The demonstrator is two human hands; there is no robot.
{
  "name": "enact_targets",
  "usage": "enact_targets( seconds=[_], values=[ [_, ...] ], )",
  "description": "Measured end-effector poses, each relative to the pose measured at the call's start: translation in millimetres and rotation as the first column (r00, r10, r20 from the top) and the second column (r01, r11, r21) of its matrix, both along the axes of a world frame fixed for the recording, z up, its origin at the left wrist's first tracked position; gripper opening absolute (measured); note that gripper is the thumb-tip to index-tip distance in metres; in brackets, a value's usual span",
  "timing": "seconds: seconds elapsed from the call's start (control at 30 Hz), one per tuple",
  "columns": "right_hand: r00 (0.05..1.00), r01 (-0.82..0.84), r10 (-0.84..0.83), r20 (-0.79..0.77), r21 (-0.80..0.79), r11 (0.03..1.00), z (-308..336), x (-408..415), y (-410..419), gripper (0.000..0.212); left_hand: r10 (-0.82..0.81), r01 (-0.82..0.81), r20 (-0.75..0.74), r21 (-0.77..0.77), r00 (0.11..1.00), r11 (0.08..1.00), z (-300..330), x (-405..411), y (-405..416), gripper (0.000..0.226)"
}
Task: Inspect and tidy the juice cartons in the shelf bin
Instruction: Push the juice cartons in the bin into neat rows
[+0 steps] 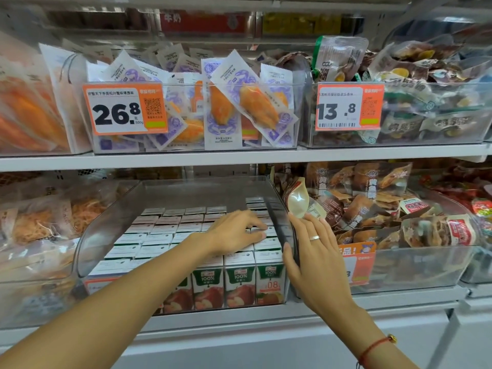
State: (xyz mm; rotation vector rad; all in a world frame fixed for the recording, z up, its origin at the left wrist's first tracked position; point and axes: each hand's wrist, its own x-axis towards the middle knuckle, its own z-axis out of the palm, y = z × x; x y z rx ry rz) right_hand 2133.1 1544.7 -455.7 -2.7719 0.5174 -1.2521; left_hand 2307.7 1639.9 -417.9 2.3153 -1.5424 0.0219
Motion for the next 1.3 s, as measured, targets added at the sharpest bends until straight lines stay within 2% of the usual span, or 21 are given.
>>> enact_targets(
  seconds=[0.1, 0.13, 0.3, 0.47, 0.73, 0.87, 0.97, 1.13, 1.2, 1.3],
  values=[
    [1.0, 0.0, 0.0, 0.012, 0.001, 1.0, 0, 1, 0, 0.051, 0.0, -0.002, -0.163, -0.012, 0.987, 1.0, 5, 7, -3, 0.029],
    [1.0, -0.003, 0.002, 0.022, 0.005, 1.0, 0, 1, 0, 0.052, 0.001, -0.001, -0.165, -0.001, 0.986, 1.0, 8, 10, -6, 0.028],
    [0.996, -0.015, 0.015, 0.084, -0.001, 1.0, -1, 2, 1, 0.056, 0.027, -0.031, 0.035, 0.145, 0.999, 0.989, 23, 31, -20, 0.029],
    [0.997, -0.021, 0.019, 0.078, 0.03, 0.999, -3, 3, 0, 0.053, 0.034, -0.051, 0.058, 0.321, 0.998, 0.946, 34, 36, -29, 0.039],
    [0.994, -0.046, 0.038, 0.1, 0.074, 0.996, -4, 7, 1, 0.05, 0.069, -0.08, 0.043, 0.403, 0.997, 0.912, 36, 39, -38, 0.051],
    [0.995, -0.041, 0.036, 0.088, 0.063, 0.997, -4, 7, 1, 0.05, 0.055, -0.097, 0.111, 0.428, 0.992, 0.898, 39, 38, -37, 0.052],
    [0.998, -0.036, 0.032, 0.061, 0.057, 0.998, -3, 6, 0, 0.05, 0.049, -0.076, 0.094, 0.309, 0.994, 0.948, 40, 35, -31, 0.049],
    [0.999, -0.03, 0.028, 0.041, 0.063, 0.998, 1, 4, 2, 0.049, 0.067, -0.07, -0.038, -0.079, 0.997, 0.994, 44, 28, -13, 0.036],
    [1.0, -0.018, 0.016, 0.024, 0.066, 0.998, 4, 2, 5, 0.049, 0.103, -0.123, -0.09, -0.256, 0.991, 0.959, 41, 23, -4, 0.031],
    [0.999, 0.002, 0.001, -0.054, 0.056, 0.998, 15, -1, 9, 0.051, 0.16, -0.275, -0.268, -0.477, 0.95, 0.835, 35, 11, 11, 0.03]
  ],
)
